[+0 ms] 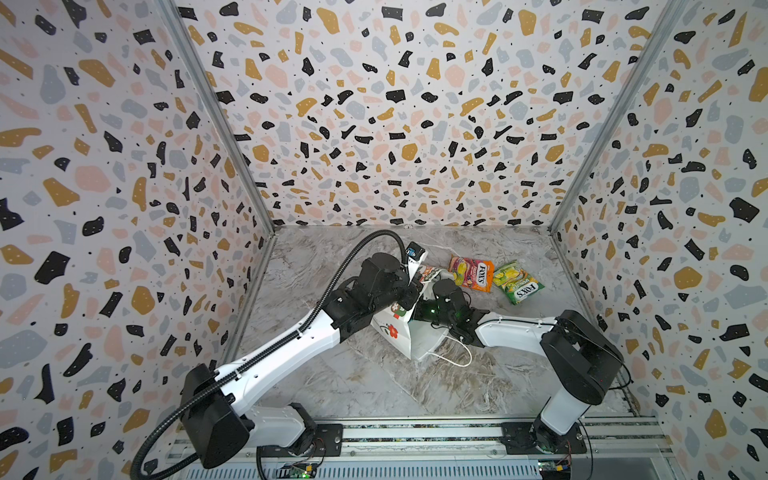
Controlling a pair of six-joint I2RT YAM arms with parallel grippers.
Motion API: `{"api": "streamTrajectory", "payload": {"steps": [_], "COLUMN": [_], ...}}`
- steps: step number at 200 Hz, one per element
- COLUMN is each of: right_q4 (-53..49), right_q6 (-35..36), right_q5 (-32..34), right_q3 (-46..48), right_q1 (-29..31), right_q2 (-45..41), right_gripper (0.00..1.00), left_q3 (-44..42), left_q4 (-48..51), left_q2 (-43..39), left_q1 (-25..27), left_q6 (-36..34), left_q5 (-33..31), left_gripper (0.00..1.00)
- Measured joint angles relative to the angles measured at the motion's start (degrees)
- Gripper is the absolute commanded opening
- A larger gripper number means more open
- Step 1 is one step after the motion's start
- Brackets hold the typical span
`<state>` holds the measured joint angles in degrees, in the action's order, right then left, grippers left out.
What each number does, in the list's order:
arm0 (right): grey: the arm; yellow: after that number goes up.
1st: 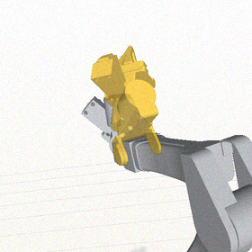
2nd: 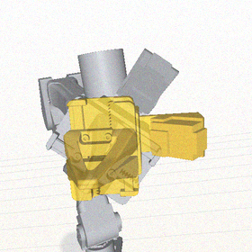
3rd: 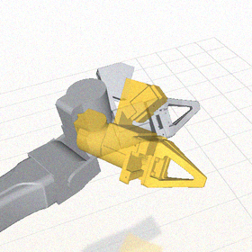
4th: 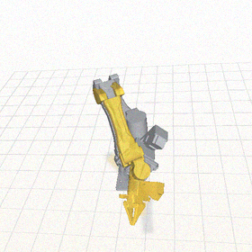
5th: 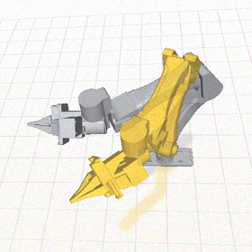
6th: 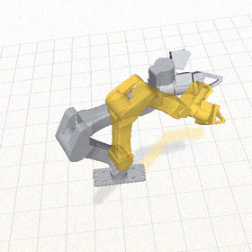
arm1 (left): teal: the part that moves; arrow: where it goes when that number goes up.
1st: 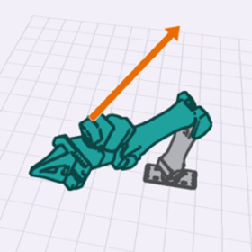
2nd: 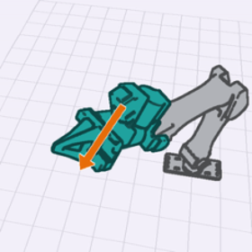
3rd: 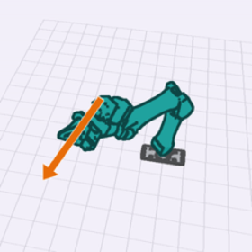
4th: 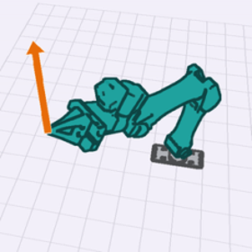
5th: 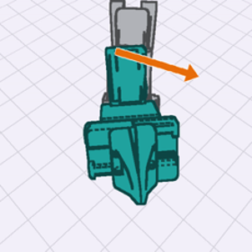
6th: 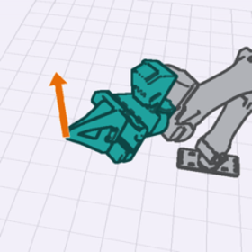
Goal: Take the snacks out of the paper bag
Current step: 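Lift the green Spring Tea packet out of the bag with the right gripper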
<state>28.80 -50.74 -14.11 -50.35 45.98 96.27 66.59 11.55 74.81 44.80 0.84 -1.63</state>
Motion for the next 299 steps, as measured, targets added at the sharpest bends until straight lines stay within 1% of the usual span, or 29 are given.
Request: {"api": "streamTrajectory", "payload": {"steps": [86, 171, 248, 299], "right_q4": [-4.04, -9.77, -20.26, -29.09], "right_q6": [8.87, 20.59, 33.62, 39.41], "right_q5": [1.7, 3.3, 5.01, 4.02], "right_q3": [5.77, 12.7, 13.9, 12.7], "right_q1": [0.74, 1.31, 1.36, 1.36], "right_q2": [-9.07, -23.21, -39.15, -44.94], "right_gripper": [0.0, 0.0, 0.0, 0.0], "left_q3": [0.0, 0.0, 0.0, 0.0], "left_q4": [0.0, 0.0, 0.0, 0.02], "left_q2": [0.0, 0.0, 0.0, 0.0], "left_q1": [0.0, 0.02, 0.07, 0.09], "left_q6": [0.02, 0.02, 0.02, 0.02], "left_q5": [-1.51, -1.95, -2.12, -2.29], "left_gripper": [0.0, 0.0, 0.0, 0.0]}}
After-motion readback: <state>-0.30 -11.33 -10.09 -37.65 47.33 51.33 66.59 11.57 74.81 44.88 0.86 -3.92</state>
